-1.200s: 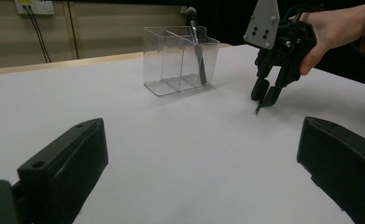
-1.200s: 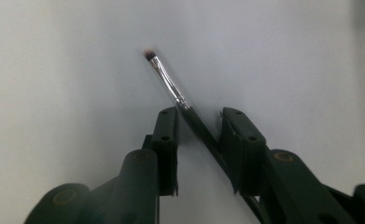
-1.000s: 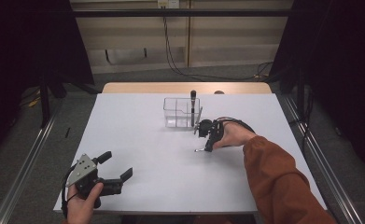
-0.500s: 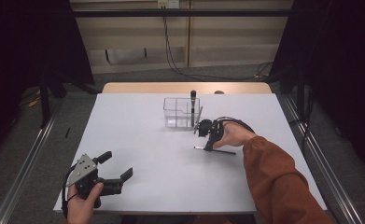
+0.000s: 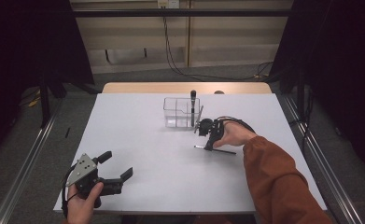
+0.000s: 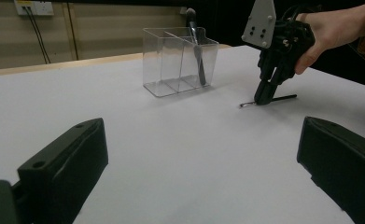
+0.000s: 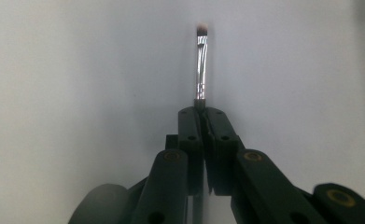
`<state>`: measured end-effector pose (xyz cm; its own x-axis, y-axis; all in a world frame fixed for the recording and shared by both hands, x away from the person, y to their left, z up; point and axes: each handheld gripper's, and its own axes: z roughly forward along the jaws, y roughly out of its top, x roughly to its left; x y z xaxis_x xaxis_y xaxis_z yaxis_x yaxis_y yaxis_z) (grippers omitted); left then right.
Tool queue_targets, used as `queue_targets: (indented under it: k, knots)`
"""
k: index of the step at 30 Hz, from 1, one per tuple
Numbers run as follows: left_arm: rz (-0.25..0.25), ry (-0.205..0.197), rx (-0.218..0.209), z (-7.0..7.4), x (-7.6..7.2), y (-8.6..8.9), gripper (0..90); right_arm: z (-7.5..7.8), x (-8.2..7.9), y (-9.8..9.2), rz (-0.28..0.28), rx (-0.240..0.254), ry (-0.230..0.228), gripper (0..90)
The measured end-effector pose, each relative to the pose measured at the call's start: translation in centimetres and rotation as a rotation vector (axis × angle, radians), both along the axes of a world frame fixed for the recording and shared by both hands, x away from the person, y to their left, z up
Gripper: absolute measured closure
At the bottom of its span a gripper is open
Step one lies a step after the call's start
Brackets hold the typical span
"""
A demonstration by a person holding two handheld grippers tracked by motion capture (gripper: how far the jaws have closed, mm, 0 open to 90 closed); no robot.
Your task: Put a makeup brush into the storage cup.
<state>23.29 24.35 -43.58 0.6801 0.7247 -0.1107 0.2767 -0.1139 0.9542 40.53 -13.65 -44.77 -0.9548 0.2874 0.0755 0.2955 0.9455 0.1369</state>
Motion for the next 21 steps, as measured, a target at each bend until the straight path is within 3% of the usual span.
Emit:
queue_targets:
  k: [12,21]
  knots:
    - [0.004,0.001,-0.004,0.0,0.0,0.0,2.0,1.6,-0.4,-0.9,-0.023,0.046,-0.026,86.6]
    - [0.001,-0.003,-0.004,0.0,-0.1,0.0,2.0,3.2,-0.8,-1.3,-0.056,0.140,-0.093,86.5]
